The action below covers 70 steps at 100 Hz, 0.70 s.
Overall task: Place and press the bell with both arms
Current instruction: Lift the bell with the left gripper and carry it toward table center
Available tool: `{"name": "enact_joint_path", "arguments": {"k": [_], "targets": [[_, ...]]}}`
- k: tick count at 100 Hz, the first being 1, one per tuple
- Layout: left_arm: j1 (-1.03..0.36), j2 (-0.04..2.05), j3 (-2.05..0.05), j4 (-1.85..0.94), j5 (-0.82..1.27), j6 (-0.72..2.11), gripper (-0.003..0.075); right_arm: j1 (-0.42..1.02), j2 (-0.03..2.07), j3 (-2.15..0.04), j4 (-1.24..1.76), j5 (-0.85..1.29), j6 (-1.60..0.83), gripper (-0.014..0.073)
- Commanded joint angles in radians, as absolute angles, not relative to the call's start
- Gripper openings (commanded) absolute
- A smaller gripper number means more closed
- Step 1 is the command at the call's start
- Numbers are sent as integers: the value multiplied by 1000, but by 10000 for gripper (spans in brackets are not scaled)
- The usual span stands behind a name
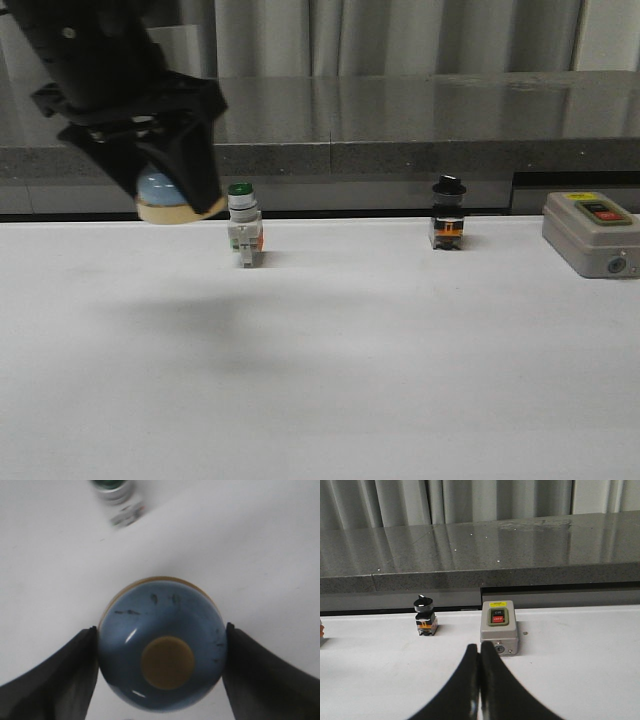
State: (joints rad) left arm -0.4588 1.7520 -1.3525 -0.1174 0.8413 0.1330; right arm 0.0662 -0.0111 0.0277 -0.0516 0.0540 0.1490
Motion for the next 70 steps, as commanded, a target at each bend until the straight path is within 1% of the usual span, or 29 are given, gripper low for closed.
{"name": "enact_joint_path", "arguments": {"k": [1, 14, 28, 53, 70], "targets": [[-529, 1728, -1377, -136, 756, 133, 273, 61, -25, 9, -51, -29, 140, -64], [-597, 1781, -1415, -136, 738, 133, 273, 61, -25, 9, -51, -29, 140, -64], [-640, 1863, -1488, -134, 734, 133, 273, 61, -25, 9, -51, -29, 140, -64], [-681, 1993, -1588, -134, 740, 133, 273, 61, -25, 9, -51, -29, 140, -64], [-694, 2016, -1598, -134, 741, 133, 273, 61, -25, 9, -51, -29, 140, -64]]}}
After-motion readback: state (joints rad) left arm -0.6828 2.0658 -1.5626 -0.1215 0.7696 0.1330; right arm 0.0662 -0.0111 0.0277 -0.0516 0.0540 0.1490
